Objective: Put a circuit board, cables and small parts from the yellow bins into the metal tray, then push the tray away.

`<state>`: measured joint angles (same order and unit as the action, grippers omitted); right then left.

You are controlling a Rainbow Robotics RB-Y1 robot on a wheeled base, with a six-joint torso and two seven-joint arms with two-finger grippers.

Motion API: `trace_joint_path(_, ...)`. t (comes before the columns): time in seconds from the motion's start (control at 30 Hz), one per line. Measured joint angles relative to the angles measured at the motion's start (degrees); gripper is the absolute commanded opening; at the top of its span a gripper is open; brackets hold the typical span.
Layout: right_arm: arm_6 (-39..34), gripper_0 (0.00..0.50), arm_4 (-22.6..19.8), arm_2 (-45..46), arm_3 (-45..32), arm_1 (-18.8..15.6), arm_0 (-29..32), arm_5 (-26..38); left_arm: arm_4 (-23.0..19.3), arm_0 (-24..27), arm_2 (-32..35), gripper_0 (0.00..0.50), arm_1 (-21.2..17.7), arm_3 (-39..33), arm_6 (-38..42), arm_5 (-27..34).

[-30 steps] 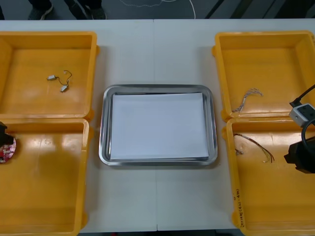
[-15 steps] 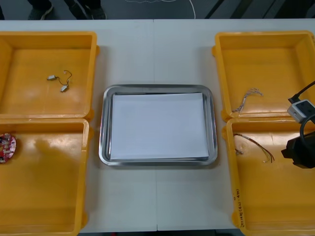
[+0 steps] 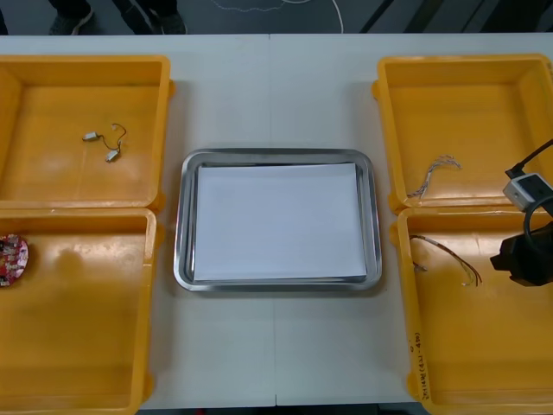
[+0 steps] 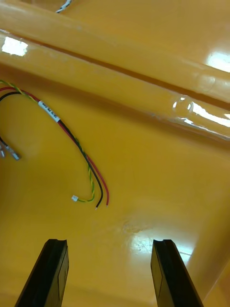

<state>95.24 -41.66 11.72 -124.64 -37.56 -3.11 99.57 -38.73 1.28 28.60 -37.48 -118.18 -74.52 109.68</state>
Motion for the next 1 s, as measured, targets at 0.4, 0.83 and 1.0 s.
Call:
trace_joint_path(0.4,0.6,0.500,4.0,-4.9,3.8,0.0,-0.2,-6.7,-0.6,0.0,0.0,0.500,0.0,8.1,-7.8,-0.3)
trace_joint_path(0.83,3.1,0.500,4.1,-6.7,7.5,0.0,-0.2,-8.7,-0.7,0.5,0.0,0.500,0.0,11.9,-32.4,-3.7)
trace_joint_path(1.0,3.8,0.500,3.9,-6.8,8.7,0.0,-0.2,-9.4,-0.7,2.2,0.0,0.500,0.0,15.5,-32.6,-4.2)
